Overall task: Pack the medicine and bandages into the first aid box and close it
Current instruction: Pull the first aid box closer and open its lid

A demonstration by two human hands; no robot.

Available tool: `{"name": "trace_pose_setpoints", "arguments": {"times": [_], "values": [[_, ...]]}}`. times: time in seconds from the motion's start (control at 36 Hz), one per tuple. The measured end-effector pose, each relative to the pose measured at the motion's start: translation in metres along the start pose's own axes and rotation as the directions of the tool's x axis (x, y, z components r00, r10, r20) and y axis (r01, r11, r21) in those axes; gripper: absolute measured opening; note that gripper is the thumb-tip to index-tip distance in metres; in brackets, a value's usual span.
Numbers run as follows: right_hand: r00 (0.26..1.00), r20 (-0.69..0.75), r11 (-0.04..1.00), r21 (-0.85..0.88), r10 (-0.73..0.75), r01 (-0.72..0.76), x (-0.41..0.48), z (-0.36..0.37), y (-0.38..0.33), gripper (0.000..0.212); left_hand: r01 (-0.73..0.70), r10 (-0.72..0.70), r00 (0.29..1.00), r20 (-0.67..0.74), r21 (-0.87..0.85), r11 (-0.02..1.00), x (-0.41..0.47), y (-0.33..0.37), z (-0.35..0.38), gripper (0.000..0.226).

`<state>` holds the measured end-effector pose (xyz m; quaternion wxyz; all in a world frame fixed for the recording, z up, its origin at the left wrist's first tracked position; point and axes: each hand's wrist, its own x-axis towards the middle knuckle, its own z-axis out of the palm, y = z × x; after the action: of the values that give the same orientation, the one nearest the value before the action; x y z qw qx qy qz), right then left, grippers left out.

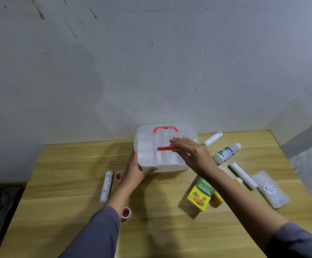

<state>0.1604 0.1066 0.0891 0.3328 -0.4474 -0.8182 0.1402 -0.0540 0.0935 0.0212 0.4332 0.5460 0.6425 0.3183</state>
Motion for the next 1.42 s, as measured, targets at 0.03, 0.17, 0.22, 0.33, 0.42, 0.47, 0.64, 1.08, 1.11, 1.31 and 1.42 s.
{"name": "trace_pose_setpoints", "arguments": {"times": [0.03,0.17,0.22,0.33,0.42,0.47,0.64,1.08,1.11,1.31,1.42], "values": [[1.0,-0.008,1.0,0.017,0.003,-0.003,0.007,-0.005,-0.003,0.034,-0.029,0.029,1.0,0.01,0.002,1.0,-0.002,-0.002,0.0,0.085],[0.994,-0.098,0.997,0.067,0.051,-0.044,0.042,-0.027,-0.004,0.032,-0.06,0.06,0.996,0.067,0.003,0.998,-0.01,-0.003,-0.003,0.105],[0.984,-0.148,0.994,0.076,0.095,-0.084,0.055,-0.03,0.002,0.026,-0.078,0.078,0.994,0.076,0.0,0.997,-0.013,-0.003,-0.001,0.092],[0.968,-0.202,0.989,0.068,0.146,-0.135,0.072,-0.034,0.014,0.025,-0.073,0.076,0.995,0.066,-0.045,0.996,-0.017,-0.001,0.003,0.084],[0.959,-0.233,0.987,0.035,0.161,-0.158,0.077,-0.035,0.024,0.026,-0.032,0.037,0.997,0.074,-0.064,0.997,-0.02,-0.001,0.006,0.096],[0.954,-0.239,0.983,0.009,0.181,-0.184,0.077,-0.035,0.031,0.026,-0.004,0.007,0.997,0.077,-0.051,0.999,-0.021,-0.001,0.008,0.107],[0.837,-0.372,0.915,0.194,0.402,-0.354,0.067,-0.037,0.049,0.021,0.01,-0.007,0.999,0.047,-0.062,0.998,-0.023,-0.006,0.014,0.108],[0.631,-0.35,0.693,0.566,0.693,-0.447,0.071,-0.029,0.058,0.023,-0.057,0.051,0.997,-0.052,-0.128,0.99,-0.034,-0.001,0.024,0.103],[0.626,-0.342,0.687,0.562,0.701,-0.462,0.068,-0.029,0.056,0.025,-0.062,0.058,0.998,-0.039,-0.127,0.99,-0.033,0.0,0.023,0.103],[0.522,-0.339,0.615,0.553,0.782,-0.562,-0.002,-0.014,0.032,0.039,-0.073,0.071,0.997,-0.017,-0.156,0.985,-0.032,-0.001,0.025,0.104],[0.455,-0.348,0.573,0.475,0.82,-0.668,-0.061,0.01,0.01,0.048,-0.043,0.04,0.999,-0.02,-0.171,0.984,-0.034,-0.005,0.031,0.107]]}}
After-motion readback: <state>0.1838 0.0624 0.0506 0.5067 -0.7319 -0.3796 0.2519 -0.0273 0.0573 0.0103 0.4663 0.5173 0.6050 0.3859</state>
